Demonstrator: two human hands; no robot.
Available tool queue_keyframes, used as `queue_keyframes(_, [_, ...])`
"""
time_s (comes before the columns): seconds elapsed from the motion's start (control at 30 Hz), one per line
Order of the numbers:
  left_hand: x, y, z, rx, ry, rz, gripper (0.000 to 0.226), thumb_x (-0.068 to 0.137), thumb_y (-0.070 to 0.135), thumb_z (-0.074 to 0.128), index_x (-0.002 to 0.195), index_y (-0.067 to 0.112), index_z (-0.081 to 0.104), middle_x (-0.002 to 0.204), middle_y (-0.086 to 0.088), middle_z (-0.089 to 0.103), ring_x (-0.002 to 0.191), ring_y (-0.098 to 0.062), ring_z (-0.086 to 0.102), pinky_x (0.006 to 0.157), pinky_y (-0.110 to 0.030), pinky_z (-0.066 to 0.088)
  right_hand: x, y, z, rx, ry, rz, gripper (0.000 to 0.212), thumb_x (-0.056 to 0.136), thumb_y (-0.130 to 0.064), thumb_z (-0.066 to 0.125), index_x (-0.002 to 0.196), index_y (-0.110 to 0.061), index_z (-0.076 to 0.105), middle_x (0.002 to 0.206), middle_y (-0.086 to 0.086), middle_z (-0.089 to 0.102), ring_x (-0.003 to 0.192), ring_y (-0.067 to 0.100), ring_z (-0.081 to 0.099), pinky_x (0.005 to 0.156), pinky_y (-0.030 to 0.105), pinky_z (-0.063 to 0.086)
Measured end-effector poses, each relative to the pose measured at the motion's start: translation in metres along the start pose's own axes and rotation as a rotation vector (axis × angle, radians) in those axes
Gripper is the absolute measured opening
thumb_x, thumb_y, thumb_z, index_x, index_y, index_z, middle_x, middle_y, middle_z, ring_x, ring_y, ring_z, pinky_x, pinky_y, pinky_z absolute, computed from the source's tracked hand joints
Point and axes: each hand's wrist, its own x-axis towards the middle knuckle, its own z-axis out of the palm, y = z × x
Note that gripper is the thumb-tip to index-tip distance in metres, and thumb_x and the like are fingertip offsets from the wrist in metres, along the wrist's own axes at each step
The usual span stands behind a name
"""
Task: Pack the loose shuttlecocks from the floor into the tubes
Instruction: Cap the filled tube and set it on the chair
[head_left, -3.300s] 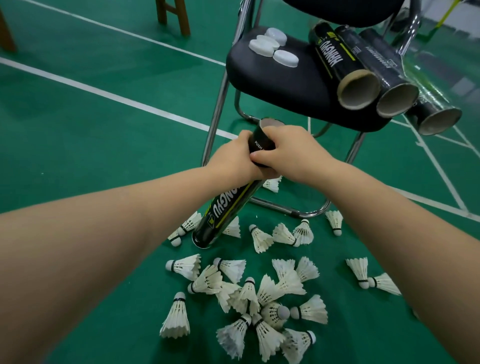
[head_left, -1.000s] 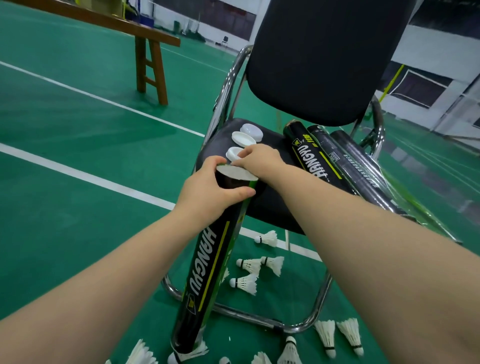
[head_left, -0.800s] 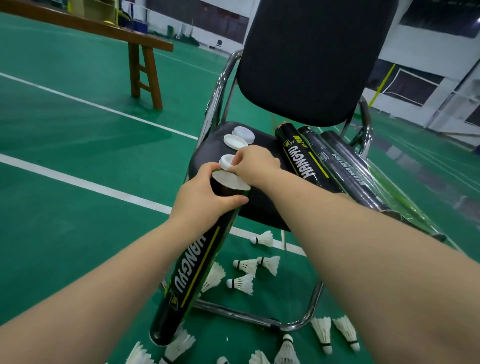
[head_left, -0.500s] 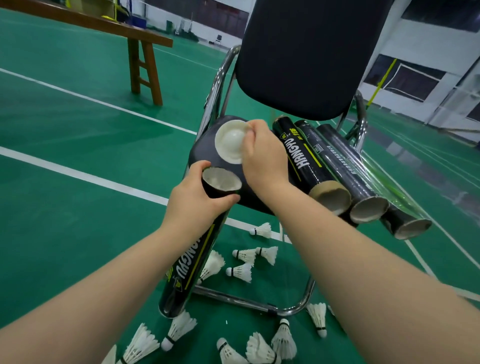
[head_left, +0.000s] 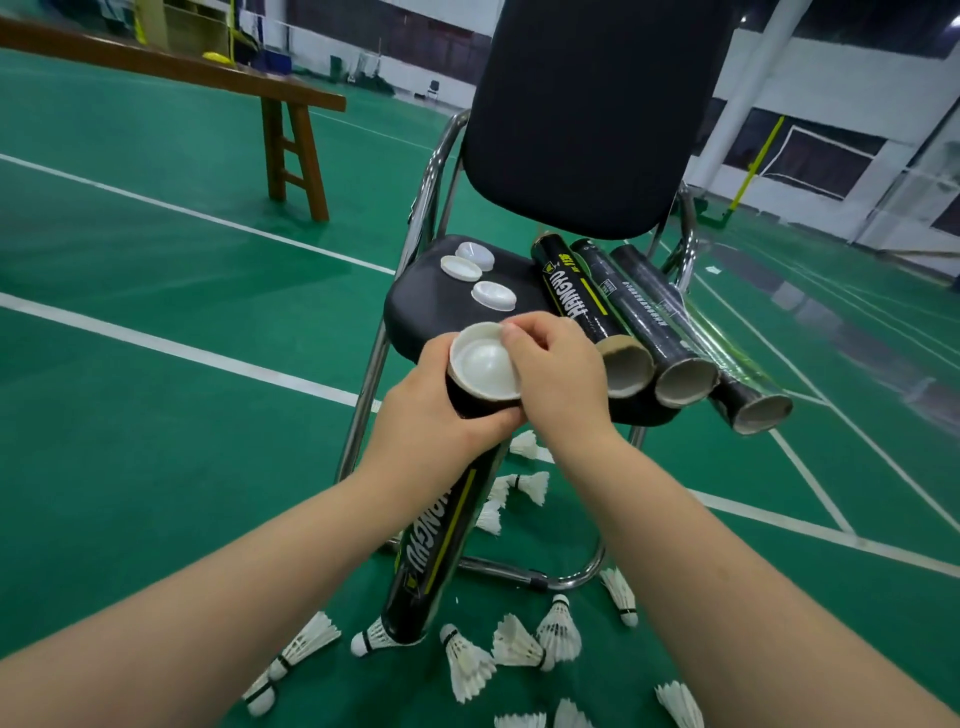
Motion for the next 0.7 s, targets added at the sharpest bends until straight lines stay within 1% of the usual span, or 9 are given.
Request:
queue_keyframes(0.1, [-0.013, 0.006, -0.001, -0.025, -0.016, 0.020, 0.051, 0.068, 0.031, 0.080, 0.096, 0.050, 0.043, 0.091, 0.025, 0.059, 0.085, 0.012, 0.055, 0.066, -0.002, 0.041, -0.012, -0.002, -0.007, 0.034, -0.021, 0.051, 0.014, 0.087, -0.024, 0.054, 0.079, -0.024, 0.065, 0.095, 0.002, 0.065, 0.090, 0.019, 0.058, 0.085, 0.043, 0.048])
queue_keyframes(0.17, [-0.020, 0.004, 0.000, -0.022, -0.018, 0.030, 0.052, 0.068, 0.029, 0.081, 0.095, 0.050, 0.042, 0.090, 0.025, 0.059, 0.085, 0.013, 0.054, 0.067, -0.003, 0.041, -0.020, -0.002, -0.011, 0.035, -0.025, 0.047, 0.014, 0.086, -0.022, 0.055, 0.077, -0.022, 0.067, 0.088, 0.000, 0.066, 0.088, 0.019, 0.059, 0.082, 0.044, 0.049])
queue_keyframes(0.23, [-0.026, 0.000, 0.000, -0.023, -0.018, 0.028, 0.055, 0.069, 0.028, 0.081, 0.102, 0.048, 0.042, 0.092, 0.023, 0.058, 0.086, 0.008, 0.055, 0.068, -0.003, 0.041, -0.025, -0.001, -0.014, 0.021, -0.048, 0.039, 0.015, 0.085, -0.020, 0.057, 0.075, -0.021, 0.067, 0.079, -0.005, 0.065, 0.083, 0.017, 0.058, 0.080, 0.042, 0.049])
queue_keyframes(0.3, [-0.032, -0.003, 0.000, -0.021, -0.021, 0.020, 0.063, 0.070, 0.029, 0.080, 0.119, 0.042, 0.041, 0.095, 0.022, 0.056, 0.086, 0.001, 0.054, 0.068, -0.001, 0.040, -0.028, 0.000, -0.015, 0.043, -0.087, 0.067, 0.016, 0.084, -0.018, 0.058, 0.072, -0.023, 0.067, 0.074, -0.008, 0.064, 0.080, 0.015, 0.058, 0.080, 0.039, 0.048])
queue_keyframes(0.37, [-0.037, -0.006, -0.001, -0.022, -0.018, 0.021, 0.070, 0.072, 0.029, 0.079, 0.128, 0.041, 0.039, 0.095, 0.026, 0.054, 0.086, 0.004, 0.053, 0.069, 0.001, 0.038, -0.031, 0.002, -0.014, 0.115, -0.115, 0.123, 0.015, 0.083, -0.018, 0.061, 0.075, -0.027, 0.067, 0.078, -0.007, 0.065, 0.082, 0.015, 0.060, 0.078, 0.038, 0.050])
queue_keyframes(0.43, [-0.039, -0.009, -0.001, -0.028, -0.016, 0.034, 0.060, 0.071, 0.028, 0.079, 0.118, 0.043, 0.044, 0.094, 0.027, 0.054, 0.087, 0.005, 0.053, 0.070, 0.001, 0.038, -0.032, 0.005, -0.011, 0.223, -0.159, 0.251, 0.013, 0.084, -0.020, 0.062, 0.094, -0.027, 0.067, 0.093, -0.003, 0.066, 0.087, 0.016, 0.060, 0.067, 0.033, 0.048])
queue_keyframes(0.5, [-0.040, -0.012, 0.001, -0.030, -0.003, 0.031, 0.054, 0.070, 0.029, 0.079, 0.111, 0.042, 0.046, 0.095, 0.025, 0.056, 0.089, 0.005, 0.053, 0.072, -0.001, 0.039, -0.033, 0.007, -0.008, 0.337, -0.231, 0.438, 0.025, 0.085, -0.023, 0.060, 0.110, -0.024, 0.063, 0.105, 0.002, 0.064, 0.092, 0.019, 0.058, 0.062, 0.029, 0.044])
queue_keyframes(0.63, [-0.043, -0.013, 0.005, -0.034, 0.034, 0.011, 0.056, 0.070, 0.027, 0.079, 0.111, 0.043, 0.044, 0.095, 0.027, 0.053, 0.090, 0.012, 0.051, 0.073, 0.002, 0.038, -0.033, 0.010, 0.001, 0.407, -0.258, 0.542, 0.025, 0.079, -0.021, 0.059, 0.100, -0.016, 0.071, 0.101, 0.008, 0.070, 0.097, 0.025, 0.063, 0.066, 0.032, 0.047])
queue_keyframes(0.7, [-0.042, -0.014, 0.008, -0.040, 0.053, -0.007, 0.056, 0.071, 0.027, 0.079, 0.111, 0.043, 0.045, 0.094, 0.025, 0.055, 0.089, 0.007, 0.054, 0.074, -0.002, 0.041, -0.031, 0.011, 0.004, 0.407, -0.236, 0.533, 0.023, 0.077, -0.020, 0.062, 0.097, -0.013, 0.072, 0.097, 0.009, 0.072, 0.097, 0.026, 0.066, 0.075, 0.036, 0.051])
